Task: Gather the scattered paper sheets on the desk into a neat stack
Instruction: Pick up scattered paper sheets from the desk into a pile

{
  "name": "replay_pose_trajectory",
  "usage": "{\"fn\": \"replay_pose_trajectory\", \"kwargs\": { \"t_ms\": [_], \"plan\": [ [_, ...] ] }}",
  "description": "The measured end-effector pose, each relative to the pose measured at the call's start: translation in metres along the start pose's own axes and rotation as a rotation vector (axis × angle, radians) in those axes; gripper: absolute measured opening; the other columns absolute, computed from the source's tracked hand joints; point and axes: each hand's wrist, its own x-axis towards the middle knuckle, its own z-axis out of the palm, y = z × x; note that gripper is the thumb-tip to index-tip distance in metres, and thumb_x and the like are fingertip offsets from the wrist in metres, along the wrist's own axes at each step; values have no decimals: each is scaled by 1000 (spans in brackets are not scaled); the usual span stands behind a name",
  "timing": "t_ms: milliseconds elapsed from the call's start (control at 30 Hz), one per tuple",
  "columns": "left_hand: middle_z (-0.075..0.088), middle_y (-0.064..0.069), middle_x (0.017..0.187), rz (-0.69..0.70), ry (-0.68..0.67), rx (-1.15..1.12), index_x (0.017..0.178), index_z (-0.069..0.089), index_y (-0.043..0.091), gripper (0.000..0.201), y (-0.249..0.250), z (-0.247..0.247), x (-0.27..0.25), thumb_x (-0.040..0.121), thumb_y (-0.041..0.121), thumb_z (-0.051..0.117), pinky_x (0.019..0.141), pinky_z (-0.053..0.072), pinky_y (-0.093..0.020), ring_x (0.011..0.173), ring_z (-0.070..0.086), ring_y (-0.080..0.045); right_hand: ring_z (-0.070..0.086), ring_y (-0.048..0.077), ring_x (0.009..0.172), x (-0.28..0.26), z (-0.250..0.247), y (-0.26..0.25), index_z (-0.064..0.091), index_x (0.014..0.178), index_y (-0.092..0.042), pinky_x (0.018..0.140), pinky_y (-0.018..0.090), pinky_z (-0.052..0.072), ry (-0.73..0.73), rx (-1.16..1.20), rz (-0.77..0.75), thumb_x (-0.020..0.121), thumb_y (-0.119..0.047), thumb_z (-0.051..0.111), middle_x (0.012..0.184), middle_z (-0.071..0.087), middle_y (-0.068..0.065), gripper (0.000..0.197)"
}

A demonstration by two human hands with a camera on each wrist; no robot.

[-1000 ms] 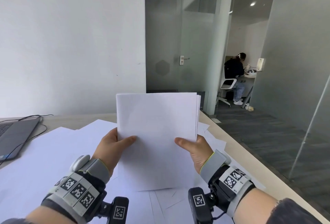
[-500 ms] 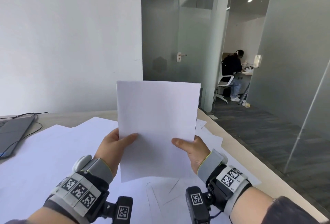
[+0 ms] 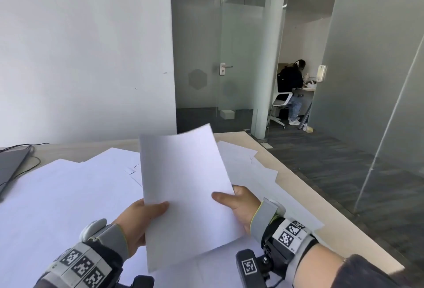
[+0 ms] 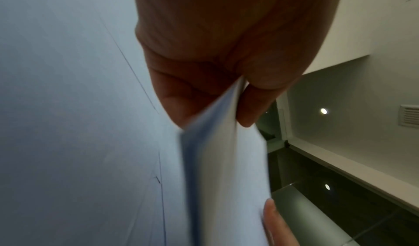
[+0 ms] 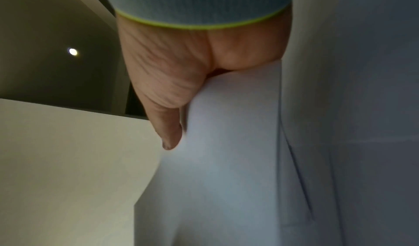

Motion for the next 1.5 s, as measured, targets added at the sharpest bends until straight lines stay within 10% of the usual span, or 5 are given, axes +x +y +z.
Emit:
{"fn": "replay_pose_trajectory", "kwargs": {
  "t_ms": [267,467,767,933,1500],
  "plan": [
    [74,-23,102,-40,93,-123,124,62,-2,29,-21,-7,21,95,-4,58,86,55,-50,89,69,-40,56,23,66,18,-72,-1,67,77,-14,61,28,44,342,-430,186,82,-44,66,75,67,5,30],
    [74,-22,103,-89,49,-206,123,62,0,29,-24,23,32,94,-3,59,72,58,-43,84,71,-37,58,21,118,10,-124,-7,46,140,-33,103,31,44,365,-1078,528,68,-80,49,140,49,4,86],
    [76,-23,101,-147,-16,-390,122,63,0,27,-34,22,30,96,6,58,77,56,-50,81,75,-38,56,7,80,14,-108,-14,43,131,-29,57,19,42,448,-1231,721,60,-71,66,86,45,-8,85],
    [74,-25,111,-152,-44,-415,124,63,1,29,-35,23,30,96,6,58,84,55,-53,96,71,-42,58,14,88,20,-128,-14,42,142,-26,63,24,43,398,-1274,725,46,-88,66,113,59,-3,117],
    [74,-23,113,-158,-36,-386,124,64,3,29,-37,23,34,96,3,57,83,57,-50,94,72,-39,68,36,105,35,-135,8,70,104,-11,101,43,51,203,-583,514,83,-9,76,111,73,16,22]
  ]
}}
